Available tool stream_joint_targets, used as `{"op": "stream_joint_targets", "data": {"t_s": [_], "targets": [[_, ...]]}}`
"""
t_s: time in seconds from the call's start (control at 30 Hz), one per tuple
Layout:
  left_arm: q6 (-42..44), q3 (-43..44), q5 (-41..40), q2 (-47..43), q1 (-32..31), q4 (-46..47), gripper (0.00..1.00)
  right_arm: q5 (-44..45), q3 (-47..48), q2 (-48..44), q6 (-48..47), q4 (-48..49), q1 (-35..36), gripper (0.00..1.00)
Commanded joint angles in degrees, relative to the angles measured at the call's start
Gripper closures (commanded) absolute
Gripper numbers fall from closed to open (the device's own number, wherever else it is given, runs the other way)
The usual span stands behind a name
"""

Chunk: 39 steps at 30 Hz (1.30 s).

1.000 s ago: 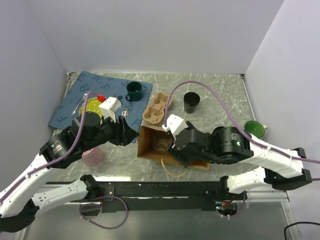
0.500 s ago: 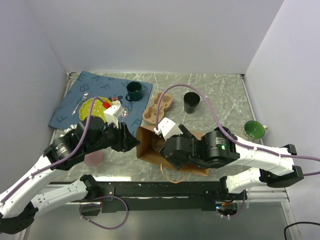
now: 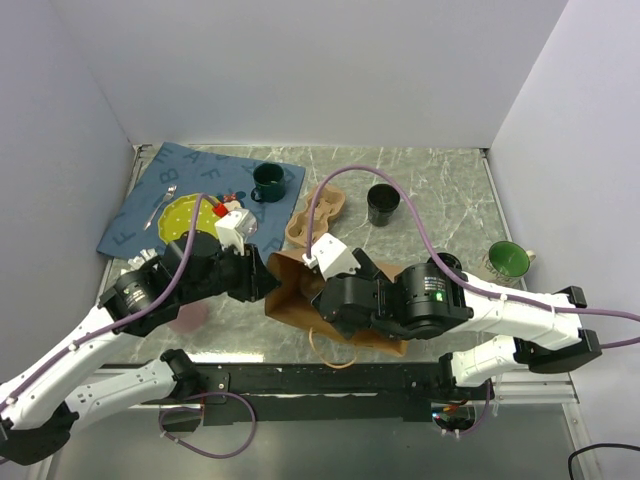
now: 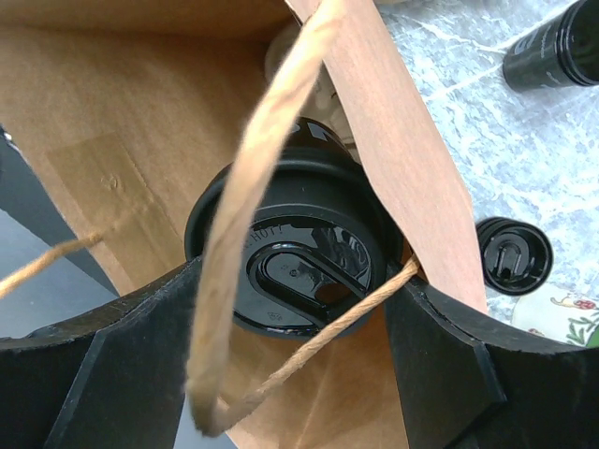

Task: Pack the takeout coffee

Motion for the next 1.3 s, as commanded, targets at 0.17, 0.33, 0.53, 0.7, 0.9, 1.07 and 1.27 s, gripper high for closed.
{"op": "stream_joint_targets", "data": {"t_s": [0.17,0.33,0.53,0.7,0.9,1.07,1.27], "targets": [[1.6,3.3,-5.1,-1.6,0.1,1.1,0.78,3.4,3.5,0.7,4.3,-11.1,2.0,0.67],[1.6,2.2,-0.8,-1.2,0.1,1.7,0.76,3.7,4.1,1.4,4.1,-11.7,2.1,0.66],[2.9,2.3,-3.0,-1.4,0.1,1.2,0.79,3.6,4.3,1.5,5.6,-11.8,2.8,0.66],[4.3,3.9,-2.1,-0.4,0.1,1.7,0.99,3.4,3.4,1.6,5.7,-11.7,3.3,0.67],[4.5,1.0,1.2,-1.7,0.1,4.0,0.99,7.5,8.6,5.1,-3.0,-11.0,6.7,0.68],[5.9,0.2,2.2,-3.1,0.1,4.5,0.99,9.7,7.1,8.9,-8.2,-11.9,7.5,0.69],[7.4,-3.5,6.1,-5.7,0.1,5.9,0.99,9.9,0.4,8.1,-7.3,-11.9,7.2,0.69]]}}
